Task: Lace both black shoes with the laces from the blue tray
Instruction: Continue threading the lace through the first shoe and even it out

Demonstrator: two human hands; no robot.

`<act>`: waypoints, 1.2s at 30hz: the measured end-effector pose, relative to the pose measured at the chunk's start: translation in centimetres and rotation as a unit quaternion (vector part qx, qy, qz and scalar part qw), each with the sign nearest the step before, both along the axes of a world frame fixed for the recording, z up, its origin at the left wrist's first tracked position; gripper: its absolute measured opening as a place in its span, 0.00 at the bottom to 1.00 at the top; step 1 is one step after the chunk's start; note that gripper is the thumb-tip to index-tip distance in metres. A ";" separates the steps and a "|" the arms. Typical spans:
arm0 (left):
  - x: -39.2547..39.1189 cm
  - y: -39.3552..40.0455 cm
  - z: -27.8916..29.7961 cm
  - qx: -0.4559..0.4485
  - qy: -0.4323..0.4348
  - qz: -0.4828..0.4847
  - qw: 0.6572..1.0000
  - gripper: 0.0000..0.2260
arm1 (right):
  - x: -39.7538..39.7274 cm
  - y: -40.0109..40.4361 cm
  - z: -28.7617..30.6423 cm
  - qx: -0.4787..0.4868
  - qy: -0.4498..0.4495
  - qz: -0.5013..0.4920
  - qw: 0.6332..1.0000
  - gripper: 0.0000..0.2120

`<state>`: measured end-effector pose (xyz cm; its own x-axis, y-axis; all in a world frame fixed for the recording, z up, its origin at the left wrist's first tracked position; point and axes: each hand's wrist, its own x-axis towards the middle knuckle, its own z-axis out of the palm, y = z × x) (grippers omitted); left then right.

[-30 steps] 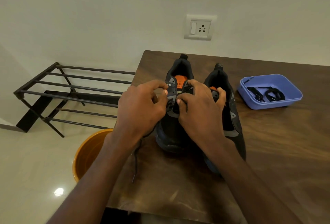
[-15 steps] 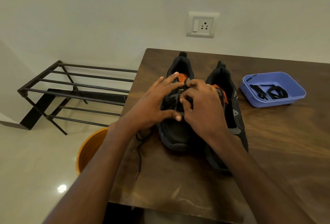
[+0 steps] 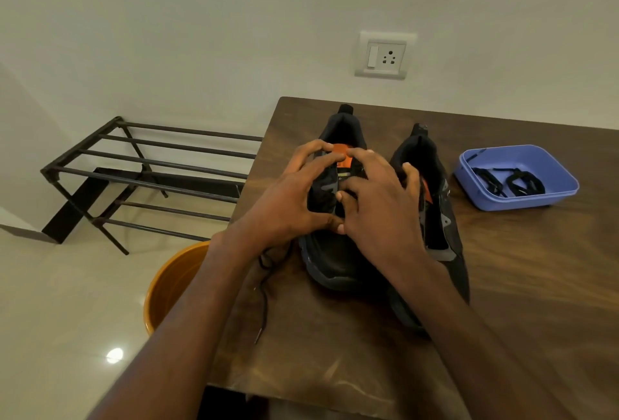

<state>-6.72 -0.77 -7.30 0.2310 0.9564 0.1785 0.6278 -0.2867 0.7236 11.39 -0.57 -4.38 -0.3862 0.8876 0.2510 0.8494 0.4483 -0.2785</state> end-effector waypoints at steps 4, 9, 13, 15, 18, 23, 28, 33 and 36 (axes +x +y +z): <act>0.1 -0.1 0.2 -0.010 -0.011 0.002 1.000 0.46 | 2.6 1.0 0.5 0.113 0.124 -0.092 0.981 0.08; 0.2 0.0 0.3 -0.010 -0.010 -0.013 1.000 0.46 | 2.6 0.5 1.0 0.085 0.101 -0.027 0.991 0.07; 0.1 -0.1 0.2 -0.002 -0.001 -0.020 1.000 0.44 | 0.0 -0.2 0.1 -0.008 -0.035 0.000 0.999 0.14; 0.1 -0.1 0.2 -0.004 -0.006 -0.013 1.000 0.44 | 0.1 0.2 0.3 -0.007 -0.042 -0.017 0.999 0.13; 0.1 0.0 0.0 -0.007 -0.006 -0.007 1.000 0.46 | 0.4 0.4 0.5 0.012 -0.005 -0.023 1.000 0.06; 0.0 0.0 0.0 -0.007 -0.023 -0.002 1.000 0.46 | 2.3 0.4 0.2 0.129 0.246 -0.138 0.951 0.05; 0.2 -0.1 0.1 -0.016 -0.046 -0.006 0.999 0.45 | 1.2 -0.4 0.4 0.125 0.088 -0.068 0.986 0.19; 0.1 -0.3 0.1 -0.001 -0.049 -0.013 0.999 0.44 | -0.2 -0.3 0.3 -0.020 -0.050 -0.021 0.998 0.18; 0.1 -0.2 0.0 -0.011 -0.054 -0.013 0.998 0.46 | 0.2 -0.4 -0.2 0.081 0.098 -0.082 0.988 0.08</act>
